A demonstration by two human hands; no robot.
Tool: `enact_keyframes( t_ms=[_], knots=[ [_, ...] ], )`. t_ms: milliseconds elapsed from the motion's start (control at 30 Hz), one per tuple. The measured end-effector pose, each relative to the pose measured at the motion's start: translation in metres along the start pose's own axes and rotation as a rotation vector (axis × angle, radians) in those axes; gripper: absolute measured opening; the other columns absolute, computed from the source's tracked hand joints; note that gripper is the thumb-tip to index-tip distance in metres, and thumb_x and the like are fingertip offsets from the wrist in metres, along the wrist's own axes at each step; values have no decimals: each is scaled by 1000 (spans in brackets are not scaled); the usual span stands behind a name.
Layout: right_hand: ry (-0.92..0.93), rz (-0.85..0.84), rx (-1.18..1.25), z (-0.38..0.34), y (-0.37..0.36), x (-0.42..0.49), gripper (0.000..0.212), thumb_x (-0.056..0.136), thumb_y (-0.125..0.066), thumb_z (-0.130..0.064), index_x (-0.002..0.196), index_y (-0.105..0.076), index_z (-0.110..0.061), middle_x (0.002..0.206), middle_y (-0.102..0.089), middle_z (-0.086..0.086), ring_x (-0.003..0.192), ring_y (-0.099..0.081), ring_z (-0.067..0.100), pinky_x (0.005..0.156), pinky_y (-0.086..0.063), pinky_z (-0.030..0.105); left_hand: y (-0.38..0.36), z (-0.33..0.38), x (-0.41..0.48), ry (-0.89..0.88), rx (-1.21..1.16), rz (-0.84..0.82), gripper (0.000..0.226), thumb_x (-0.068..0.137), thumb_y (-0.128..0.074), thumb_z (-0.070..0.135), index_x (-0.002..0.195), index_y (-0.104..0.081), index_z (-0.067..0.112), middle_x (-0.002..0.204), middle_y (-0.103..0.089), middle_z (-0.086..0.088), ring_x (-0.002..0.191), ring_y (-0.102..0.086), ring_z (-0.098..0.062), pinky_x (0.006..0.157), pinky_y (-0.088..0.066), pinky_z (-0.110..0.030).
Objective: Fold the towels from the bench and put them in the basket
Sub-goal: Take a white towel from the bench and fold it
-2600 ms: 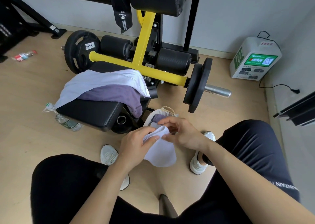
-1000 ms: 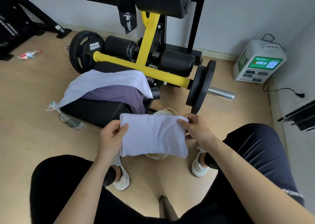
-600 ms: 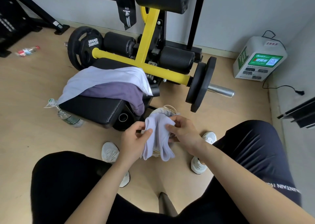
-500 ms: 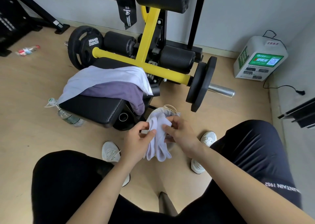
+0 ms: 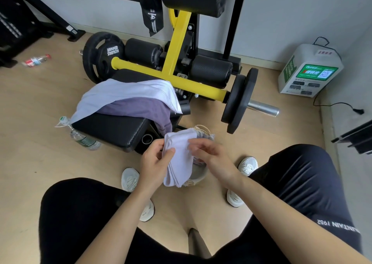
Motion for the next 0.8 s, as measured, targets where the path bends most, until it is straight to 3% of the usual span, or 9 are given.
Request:
enact_keyframes(
  t_ms=[67,133,200,267,367,567,700,733,800],
  knots=[
    [45,113,-115,-1,9,3,28,89,-69,-5,114,-69,-18,105,-69,2,92,-62,10,83,-49,26,2,1,1,19,-82,-8,19,86,-65,33,101,-68,22,97,-72,-7,88,-65,-17,79,-51,-42],
    [45,149,-169,-3,15,4,44,85,-75,-10,125,-60,-22,114,-65,-3,100,-60,6,82,-51,17,6,2,2,64,-161,-20,22,89,-64,29,107,-70,17,104,-73,-7,95,-67,-19,84,-52,-41],
    [-6,87,-73,0,15,6,64,85,-77,-13,139,-46,-27,125,-59,-7,111,-57,1,75,-51,9,9,1,3,124,-235,-27,25,90,-64,30,111,-71,18,113,-73,-10,107,-68,-31,93,-53,-50],
    [-73,1,48,5,12,9,72,84,-78,-22,143,-40,-33,135,-56,-5,120,-58,8,81,-55,17,13,0,4,180,-314,-30,26,93,-64,29,116,-72,18,121,-72,-13,119,-65,-36,102,-51,-55],
    [-151,-122,108,11,6,11,58,82,-71,-33,136,-51,-39,132,-62,-6,119,-61,17,89,-52,35,14,-3,4,255,-374,-22,22,101,-62,22,120,-71,17,125,-72,-10,120,-66,-32,103,-51,-52],
    [-116,-98,125,9,8,9,57,85,-68,-24,138,-49,-34,127,-65,1,113,-66,20,73,-55,26,20,-18,10,332,-329,97,24,99,-66,28,122,-68,22,121,-74,-3,114,-70,-27,98,-57,-50],
    [-42,-87,57,6,12,9,64,98,-61,-14,147,-36,-45,122,-65,15,112,-65,27,88,-58,39,22,-26,13,339,-299,160,31,95,-71,28,123,-56,29,125,-65,-3,114,-66,-23,95,-58,-48],
    [-13,-110,30,3,11,7,62,99,-59,-15,147,-36,-47,126,-63,14,114,-64,27,92,-57,40,23,-27,13,345,-296,158,29,95,-71,27,120,-56,31,124,-64,-3,114,-66,-24,95,-58,-49],
    [23,-177,-23,-4,10,3,61,100,-59,-14,148,-37,-45,137,-59,-2,118,-61,13,95,-55,30,23,-28,13,360,-295,147,25,96,-69,25,117,-57,30,122,-66,-5,113,-67,-26,96,-58,-52]
  ],
)
Point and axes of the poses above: each hand's wrist, its own x-axis towards the middle knuckle, its own y-axis out of the back of the hand, z = x × y, the point moved 4 cm from there along x, towards the middle knuckle
